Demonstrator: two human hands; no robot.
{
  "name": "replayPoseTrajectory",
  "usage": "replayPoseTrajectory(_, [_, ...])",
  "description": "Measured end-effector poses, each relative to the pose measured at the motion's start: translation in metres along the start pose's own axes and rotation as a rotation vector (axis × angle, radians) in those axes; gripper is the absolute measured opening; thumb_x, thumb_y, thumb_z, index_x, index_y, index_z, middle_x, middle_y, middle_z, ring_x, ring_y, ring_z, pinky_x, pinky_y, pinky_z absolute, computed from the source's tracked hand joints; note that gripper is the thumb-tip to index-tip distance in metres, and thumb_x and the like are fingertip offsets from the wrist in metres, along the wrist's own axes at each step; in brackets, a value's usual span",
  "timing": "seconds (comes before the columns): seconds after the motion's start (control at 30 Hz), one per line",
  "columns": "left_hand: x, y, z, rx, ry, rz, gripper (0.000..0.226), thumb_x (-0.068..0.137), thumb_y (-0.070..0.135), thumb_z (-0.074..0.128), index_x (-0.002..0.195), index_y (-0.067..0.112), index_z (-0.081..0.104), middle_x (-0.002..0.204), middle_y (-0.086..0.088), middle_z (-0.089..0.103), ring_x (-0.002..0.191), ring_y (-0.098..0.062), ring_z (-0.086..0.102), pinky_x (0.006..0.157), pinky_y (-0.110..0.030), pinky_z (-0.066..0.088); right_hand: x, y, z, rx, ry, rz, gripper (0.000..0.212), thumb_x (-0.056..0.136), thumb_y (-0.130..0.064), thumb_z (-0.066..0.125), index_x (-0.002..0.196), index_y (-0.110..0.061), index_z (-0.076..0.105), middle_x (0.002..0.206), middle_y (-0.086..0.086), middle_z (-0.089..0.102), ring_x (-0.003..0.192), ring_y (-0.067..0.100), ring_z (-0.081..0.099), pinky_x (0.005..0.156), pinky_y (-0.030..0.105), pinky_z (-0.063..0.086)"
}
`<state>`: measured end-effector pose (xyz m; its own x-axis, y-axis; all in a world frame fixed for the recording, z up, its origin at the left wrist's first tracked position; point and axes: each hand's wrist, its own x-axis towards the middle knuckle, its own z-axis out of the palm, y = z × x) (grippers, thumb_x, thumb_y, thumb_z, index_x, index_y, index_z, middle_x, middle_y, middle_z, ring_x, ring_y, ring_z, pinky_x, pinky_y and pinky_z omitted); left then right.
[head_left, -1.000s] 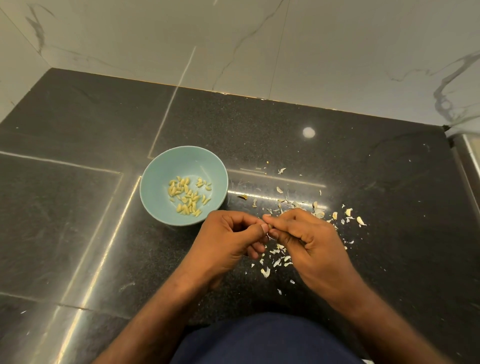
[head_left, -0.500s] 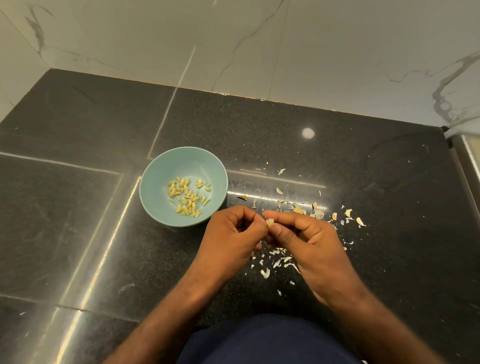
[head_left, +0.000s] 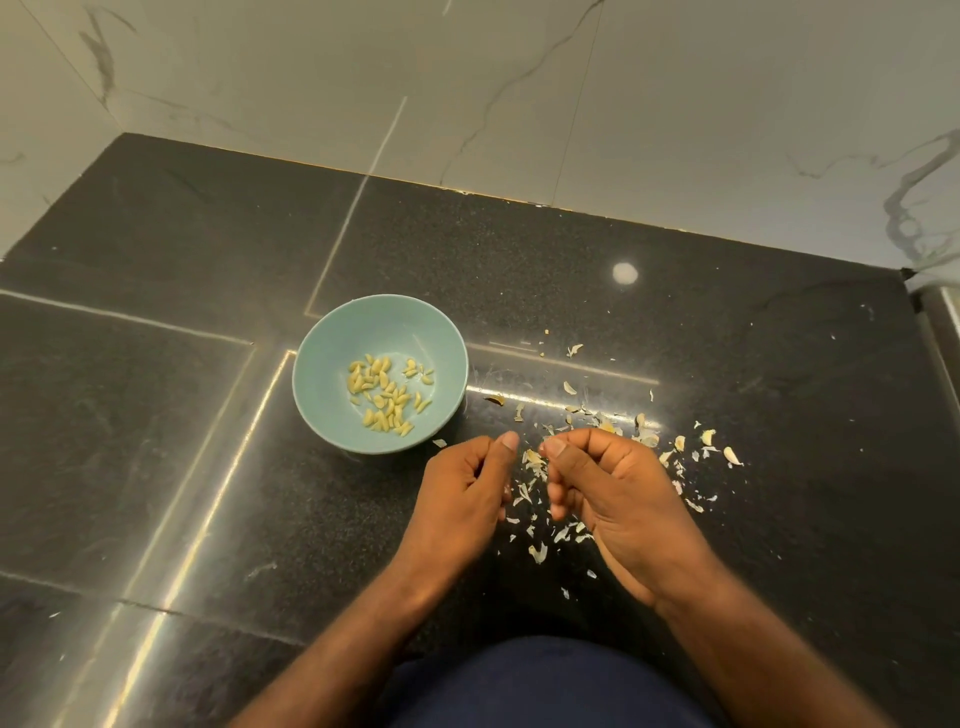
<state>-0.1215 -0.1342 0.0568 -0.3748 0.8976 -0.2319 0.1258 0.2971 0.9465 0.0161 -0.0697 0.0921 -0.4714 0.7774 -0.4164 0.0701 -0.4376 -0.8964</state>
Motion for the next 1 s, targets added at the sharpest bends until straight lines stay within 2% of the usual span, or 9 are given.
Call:
replayPoseTrajectory(0.07, [0.003,-0.015,0.001,0.073,0.079,-0.006,0.041,0.098,0.040,0.054,0.070,0.010,0.059,0.061,-0.010,0.058,0.057,-0.026,0.054,0.059,-0.037,0.048,0.007,-0.001,0.007,-0.030,0.024,0.036,0.019,0.096,-0.023,0.060,0.085,-0.008,0.062,0.068,0.003,0.058,0.061,0.014,0.054,0.055,0.024,0.049])
replayPoseTrajectory(0.2, [0.007,-0.040,0.005,0.161,0.134,0.031,0.025,0.099,0.035,0.051,0.079,0.021,0.058,0.066,-0.002,0.061,0.061,-0.021,0.058,0.057,-0.038,0.050,0.029,-0.012,0.034,-0.182,0.001,-0.006,0.035,0.105,-0.034,0.045,0.082,-0.010,0.056,0.069,0.004,0.060,0.062,0.017,0.054,0.055,0.028,0.047])
replayPoseTrajectory(0.33, [0.011,-0.054,0.011,0.250,0.183,0.122,0.024,0.096,0.016,0.052,0.074,0.026,0.051,0.062,0.008,0.057,0.057,-0.015,0.055,0.052,-0.025,0.041,0.063,-0.023,0.070,-0.471,-0.099,-0.179,0.029,0.106,-0.028,0.044,0.098,-0.014,0.068,0.082,-0.006,0.065,0.065,-0.002,0.058,0.059,0.012,0.045])
replayPoseTrajectory(0.43, [0.010,-0.054,0.011,0.270,0.191,0.145,0.029,0.095,0.008,0.056,0.075,0.028,0.050,0.061,0.015,0.053,0.057,-0.007,0.054,0.054,-0.014,0.035,0.074,-0.028,0.081,-0.585,-0.126,-0.306,0.026,0.105,-0.025,0.050,0.116,-0.016,0.071,0.100,-0.012,0.069,0.086,-0.005,0.063,0.069,0.007,0.047])
replayPoseTrajectory(0.53, [0.011,-0.056,0.011,0.294,0.179,0.181,0.013,0.096,0.016,0.061,0.083,0.021,0.063,0.068,0.018,0.061,0.065,0.001,0.059,0.059,-0.011,0.040,0.072,-0.025,0.066,-0.432,0.020,-0.333,0.017,0.099,-0.023,0.060,0.101,-0.017,0.076,0.092,-0.010,0.074,0.089,0.002,0.068,0.076,0.016,0.053])
replayPoseTrajectory(0.63, [0.012,-0.058,0.011,0.302,0.149,0.166,0.011,0.094,0.029,0.065,0.095,0.020,0.072,0.081,0.013,0.070,0.074,-0.005,0.064,0.069,-0.026,0.052,0.060,-0.019,0.038,-0.382,0.052,-0.256,0.013,0.094,-0.021,0.067,0.086,-0.017,0.076,0.083,-0.004,0.075,0.078,0.007,0.069,0.072,0.028,0.056])
replayPoseTrajectory(0.8, [0.009,-0.053,0.010,0.273,0.104,0.188,0.025,0.093,0.041,0.065,0.077,0.022,0.069,0.065,0.010,0.063,0.061,-0.011,0.059,0.059,-0.035,0.050,0.012,0.004,-0.021,-0.468,0.280,-0.197,0.032,0.090,-0.040,0.067,0.073,-0.014,0.070,0.066,0.007,0.068,0.055,0.011,0.058,0.058,0.033,0.052])
replayPoseTrajectory(0.9, [0.013,-0.048,0.018,0.277,0.066,0.238,0.034,0.094,0.044,0.060,0.072,0.017,0.063,0.063,0.007,0.056,0.058,-0.012,0.052,0.055,-0.033,0.047,-0.008,0.024,-0.055,-0.643,0.270,-0.165,0.014,0.097,-0.027,0.062,0.104,-0.031,0.073,0.088,-0.008,0.073,0.078,0.002,0.065,0.070,0.023,0.053])
replayPoseTrajectory(1.0, [0.016,-0.035,0.038,0.293,-0.021,0.328,0.014,0.095,0.026,0.065,0.108,0.022,0.065,0.086,0.020,0.059,0.072,0.000,0.056,0.063,-0.010,0.042,-0.015,0.043,-0.082,-0.762,0.262,-0.140,0.053,0.096,-0.011,0.063,0.137,-0.043,0.053,0.114,-0.023,0.064,0.098,-0.004,0.061,0.082,0.019,0.052])
